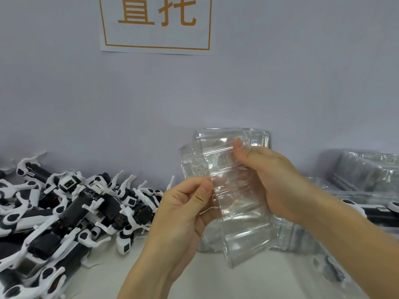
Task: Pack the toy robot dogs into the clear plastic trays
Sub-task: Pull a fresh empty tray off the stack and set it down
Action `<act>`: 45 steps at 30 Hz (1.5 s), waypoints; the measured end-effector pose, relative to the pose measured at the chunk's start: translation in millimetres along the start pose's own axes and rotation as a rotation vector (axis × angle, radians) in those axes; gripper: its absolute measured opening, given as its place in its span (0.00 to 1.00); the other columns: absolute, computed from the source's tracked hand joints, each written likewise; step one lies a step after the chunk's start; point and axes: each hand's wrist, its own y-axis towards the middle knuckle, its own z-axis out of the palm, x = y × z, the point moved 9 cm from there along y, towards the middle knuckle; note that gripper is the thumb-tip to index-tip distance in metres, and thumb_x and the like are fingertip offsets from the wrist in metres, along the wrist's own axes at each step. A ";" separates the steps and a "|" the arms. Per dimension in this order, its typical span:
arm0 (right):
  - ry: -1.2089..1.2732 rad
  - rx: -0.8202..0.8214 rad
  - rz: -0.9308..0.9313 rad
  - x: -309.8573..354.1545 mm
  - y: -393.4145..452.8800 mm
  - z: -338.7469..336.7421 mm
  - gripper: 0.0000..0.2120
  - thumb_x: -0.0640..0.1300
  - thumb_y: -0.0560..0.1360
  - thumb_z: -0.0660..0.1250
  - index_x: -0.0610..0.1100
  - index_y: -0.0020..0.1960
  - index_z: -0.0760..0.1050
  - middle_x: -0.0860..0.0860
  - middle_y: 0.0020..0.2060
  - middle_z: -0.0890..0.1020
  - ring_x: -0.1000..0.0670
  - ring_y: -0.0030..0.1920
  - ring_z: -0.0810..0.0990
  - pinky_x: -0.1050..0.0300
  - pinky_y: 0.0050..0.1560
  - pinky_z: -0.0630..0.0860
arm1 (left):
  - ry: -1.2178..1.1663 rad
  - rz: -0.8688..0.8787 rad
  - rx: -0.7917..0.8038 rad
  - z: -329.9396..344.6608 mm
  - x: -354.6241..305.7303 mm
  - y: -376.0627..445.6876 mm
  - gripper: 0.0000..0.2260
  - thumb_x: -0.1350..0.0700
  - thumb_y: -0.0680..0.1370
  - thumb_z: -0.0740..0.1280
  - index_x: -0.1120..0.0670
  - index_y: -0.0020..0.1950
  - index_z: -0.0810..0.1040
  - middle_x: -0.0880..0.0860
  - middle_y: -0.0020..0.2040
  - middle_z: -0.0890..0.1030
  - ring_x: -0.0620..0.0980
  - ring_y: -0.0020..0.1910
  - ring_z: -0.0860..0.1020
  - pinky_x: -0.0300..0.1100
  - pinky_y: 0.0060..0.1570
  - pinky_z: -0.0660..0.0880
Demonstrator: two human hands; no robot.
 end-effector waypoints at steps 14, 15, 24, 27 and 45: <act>0.098 0.016 0.042 -1.8 0.0 4.4 0.23 0.60 0.63 0.69 0.42 0.47 0.79 0.49 0.29 0.82 0.52 0.27 0.81 0.61 0.27 0.76 | -0.052 -0.012 0.000 -0.1 3.3 1.6 0.11 0.57 0.73 0.66 0.52 0.37 0.87 0.47 0.33 0.83 0.41 0.31 0.81 0.32 0.33 0.77; 0.103 0.016 0.047 -2.3 0.8 5.2 0.23 0.60 0.63 0.69 0.42 0.46 0.79 0.49 0.29 0.82 0.52 0.27 0.81 0.61 0.26 0.76 | -0.050 -0.008 0.000 -0.4 2.6 1.6 0.11 0.58 0.73 0.66 0.51 0.36 0.87 0.47 0.33 0.83 0.40 0.30 0.81 0.32 0.32 0.77; 0.134 0.034 0.063 -5.6 6.4 10.1 0.26 0.59 0.64 0.69 0.40 0.52 0.77 0.47 0.31 0.83 0.49 0.28 0.82 0.58 0.29 0.77 | -0.073 -0.004 -0.020 -5.7 2.0 2.3 0.10 0.57 0.73 0.66 0.53 0.39 0.88 0.47 0.32 0.82 0.41 0.30 0.81 0.32 0.32 0.77; 0.108 0.023 0.066 -7.9 8.0 9.0 0.28 0.60 0.64 0.69 0.39 0.54 0.78 0.46 0.33 0.82 0.47 0.31 0.80 0.54 0.36 0.77 | -0.061 -0.019 -0.028 -9.7 5.0 3.1 0.09 0.56 0.72 0.68 0.53 0.41 0.88 0.48 0.34 0.83 0.41 0.31 0.81 0.32 0.33 0.77; 0.096 0.006 -0.004 -12.6 14.1 7.2 0.20 0.62 0.63 0.69 0.46 0.44 0.81 0.48 0.32 0.83 0.51 0.28 0.81 0.60 0.27 0.75 | 0.079 0.040 -0.123 -23.6 -3.9 3.2 0.14 0.53 0.71 0.69 0.60 0.50 0.86 0.65 0.50 0.82 0.60 0.49 0.80 0.49 0.49 0.82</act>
